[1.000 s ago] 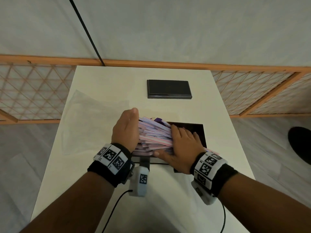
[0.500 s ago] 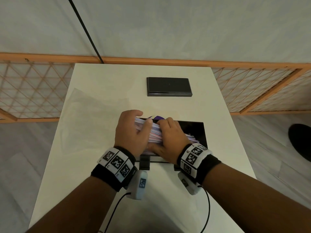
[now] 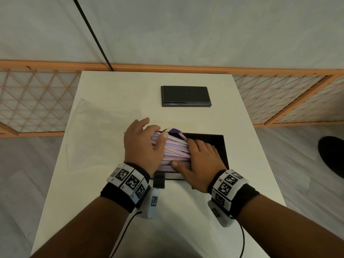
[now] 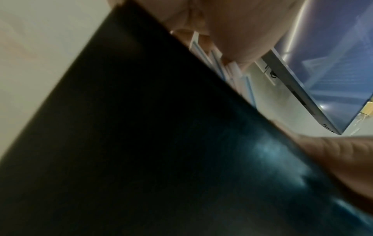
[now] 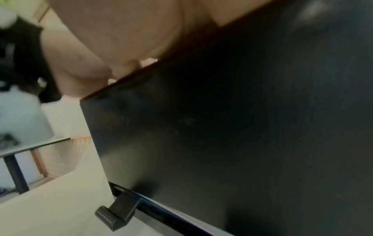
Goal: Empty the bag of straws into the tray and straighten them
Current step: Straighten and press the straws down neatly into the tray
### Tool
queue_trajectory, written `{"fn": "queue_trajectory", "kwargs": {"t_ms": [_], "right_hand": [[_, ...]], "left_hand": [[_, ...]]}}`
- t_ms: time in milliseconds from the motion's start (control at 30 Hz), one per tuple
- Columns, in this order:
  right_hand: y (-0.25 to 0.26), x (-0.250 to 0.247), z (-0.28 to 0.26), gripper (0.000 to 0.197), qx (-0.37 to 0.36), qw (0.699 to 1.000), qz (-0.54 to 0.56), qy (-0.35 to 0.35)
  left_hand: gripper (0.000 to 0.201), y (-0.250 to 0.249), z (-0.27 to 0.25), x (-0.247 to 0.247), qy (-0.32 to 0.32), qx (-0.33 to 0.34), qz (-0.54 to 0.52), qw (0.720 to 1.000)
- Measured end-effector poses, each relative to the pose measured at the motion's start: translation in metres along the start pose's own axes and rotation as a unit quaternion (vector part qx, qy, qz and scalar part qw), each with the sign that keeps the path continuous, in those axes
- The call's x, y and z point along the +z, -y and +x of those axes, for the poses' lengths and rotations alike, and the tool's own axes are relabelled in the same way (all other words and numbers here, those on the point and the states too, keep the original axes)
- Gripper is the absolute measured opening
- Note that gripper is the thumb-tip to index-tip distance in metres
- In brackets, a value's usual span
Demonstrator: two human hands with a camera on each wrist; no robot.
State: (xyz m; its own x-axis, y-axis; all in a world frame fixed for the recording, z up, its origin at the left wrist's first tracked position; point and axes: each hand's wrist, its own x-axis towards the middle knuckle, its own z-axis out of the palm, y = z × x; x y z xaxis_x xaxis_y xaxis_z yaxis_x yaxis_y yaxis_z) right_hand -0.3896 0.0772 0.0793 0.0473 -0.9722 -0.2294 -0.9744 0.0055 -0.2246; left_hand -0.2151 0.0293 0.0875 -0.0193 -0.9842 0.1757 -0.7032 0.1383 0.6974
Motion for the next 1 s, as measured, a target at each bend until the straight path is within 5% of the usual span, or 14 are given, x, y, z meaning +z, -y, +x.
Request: {"fn": "queue_trajectory", "kwargs": {"t_ms": [167, 267, 367, 567, 1000], "right_hand": [[0.000, 0.002, 0.001, 0.085, 0.006, 1.000, 0.006, 0.022], [0.000, 0.000, 0.002, 0.084, 0.011, 0.999, 0.013, 0.037], [0.001, -0.002, 0.003, 0.084, 0.015, 0.998, 0.021, 0.053], [-0.001, -0.003, 0.003, 0.095, 0.013, 0.998, 0.028, 0.059], [-0.011, -0.006, 0.005, 0.082, -0.010, 0.994, 0.083, 0.069]], "left_hand": [[0.031, -0.027, 0.014, -0.021, -0.063, 0.079, 0.012, 0.995], [0.012, -0.054, 0.025, -0.026, 0.050, 0.049, 0.003, 0.998], [0.014, -0.067, 0.031, -0.013, 0.182, 0.046, 0.117, 0.975], [0.024, -0.083, 0.034, 0.016, 0.289, -0.008, 0.307, 0.907], [0.012, -0.087, 0.050, 0.035, 0.234, -0.109, 0.267, 0.928]]}}
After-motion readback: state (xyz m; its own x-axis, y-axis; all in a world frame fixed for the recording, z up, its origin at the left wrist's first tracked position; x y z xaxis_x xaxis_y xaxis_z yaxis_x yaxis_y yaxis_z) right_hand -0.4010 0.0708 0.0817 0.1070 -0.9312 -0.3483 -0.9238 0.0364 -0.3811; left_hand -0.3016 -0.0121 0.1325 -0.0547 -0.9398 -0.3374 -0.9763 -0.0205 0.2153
